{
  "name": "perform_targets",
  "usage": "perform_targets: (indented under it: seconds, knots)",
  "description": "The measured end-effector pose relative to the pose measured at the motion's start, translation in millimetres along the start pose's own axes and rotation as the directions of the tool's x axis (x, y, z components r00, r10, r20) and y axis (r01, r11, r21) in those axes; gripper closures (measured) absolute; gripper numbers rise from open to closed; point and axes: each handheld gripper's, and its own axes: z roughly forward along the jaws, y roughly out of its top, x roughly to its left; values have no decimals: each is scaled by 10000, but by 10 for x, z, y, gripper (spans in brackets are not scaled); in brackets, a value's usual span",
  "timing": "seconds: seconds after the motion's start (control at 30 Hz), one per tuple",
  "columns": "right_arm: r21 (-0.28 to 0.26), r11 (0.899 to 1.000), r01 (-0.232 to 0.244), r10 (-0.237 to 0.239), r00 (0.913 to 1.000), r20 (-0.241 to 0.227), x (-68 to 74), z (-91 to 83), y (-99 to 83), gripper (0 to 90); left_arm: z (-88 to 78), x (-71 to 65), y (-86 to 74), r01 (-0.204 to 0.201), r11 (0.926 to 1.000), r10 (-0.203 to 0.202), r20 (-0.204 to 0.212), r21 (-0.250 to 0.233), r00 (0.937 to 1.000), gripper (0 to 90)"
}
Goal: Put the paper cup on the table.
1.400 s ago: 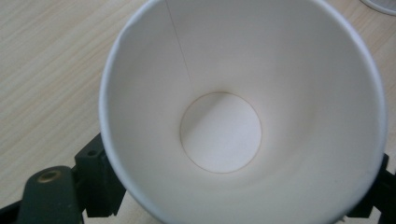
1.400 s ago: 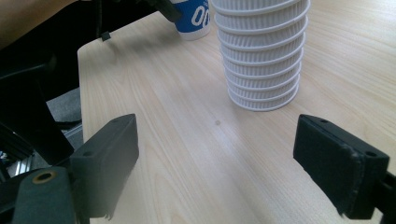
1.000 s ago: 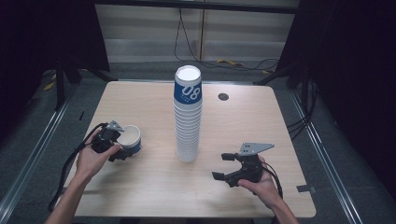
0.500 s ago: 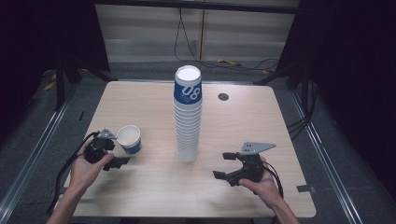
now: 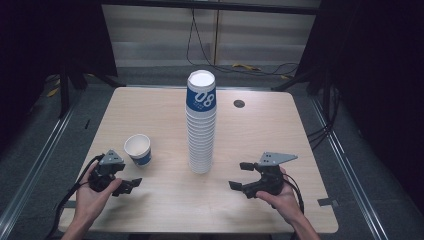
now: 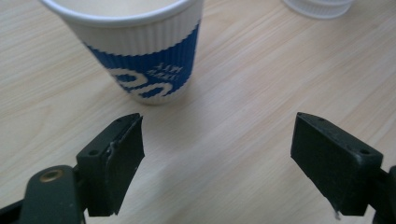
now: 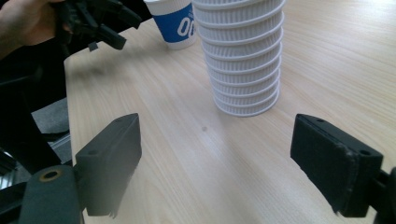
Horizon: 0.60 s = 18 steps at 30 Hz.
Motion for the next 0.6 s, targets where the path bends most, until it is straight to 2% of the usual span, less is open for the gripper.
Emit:
perform_targets:
  seconds: [0.03,0.07,0.13,0.17,0.23,0.3,0.37,0.47,0.53,0.6]
  knots:
    - [-49,10000,-58,59,9998,168,-4,-5,-10,175,2,-70,0,-216,9996,217,21,-198,9998,171]
    - [-49,10000,-58,59,9998,168,-4,-5,-10,175,2,-70,0,-216,9996,217,21,-198,9998,171]
    - [-80,9999,-139,143,9989,453,-11,-10,-26,175,1,-157,8,-50,9982,83,549,-598,9985,171]
    - [-80,9999,-139,143,9989,453,-11,-10,-26,175,1,-157,8,-50,9982,83,549,-598,9985,171]
    - [-71,9998,-188,192,9978,642,-14,-12,-35,175,24,-202,15,159,9965,-82,928,-824,9957,171]
    - [-90,9996,-265,271,9971,704,-13,-10,-41,175,46,-246,21,188,9943,-95,888,-1045,9960,171]
    - [-98,9994,-337,344,9963,794,1,-4,-48,175,73,-298,27,226,9916,-94,1030,-1270,9946,171]
    - [26,9992,-391,387,9948,943,11,1,-60,174,95,-342,19,213,9898,-70,1006,-1412,9949,171]
    - [104,9992,-385,373,9945,975,25,-3,-86,174,135,-372,3,436,9871,-223,1375,-1539,9902,171]
    - [108,9987,-500,487,9936,1019,56,-12,-127,173,171,-417,1,249,9870,-47,1264,-1587,9920,171]
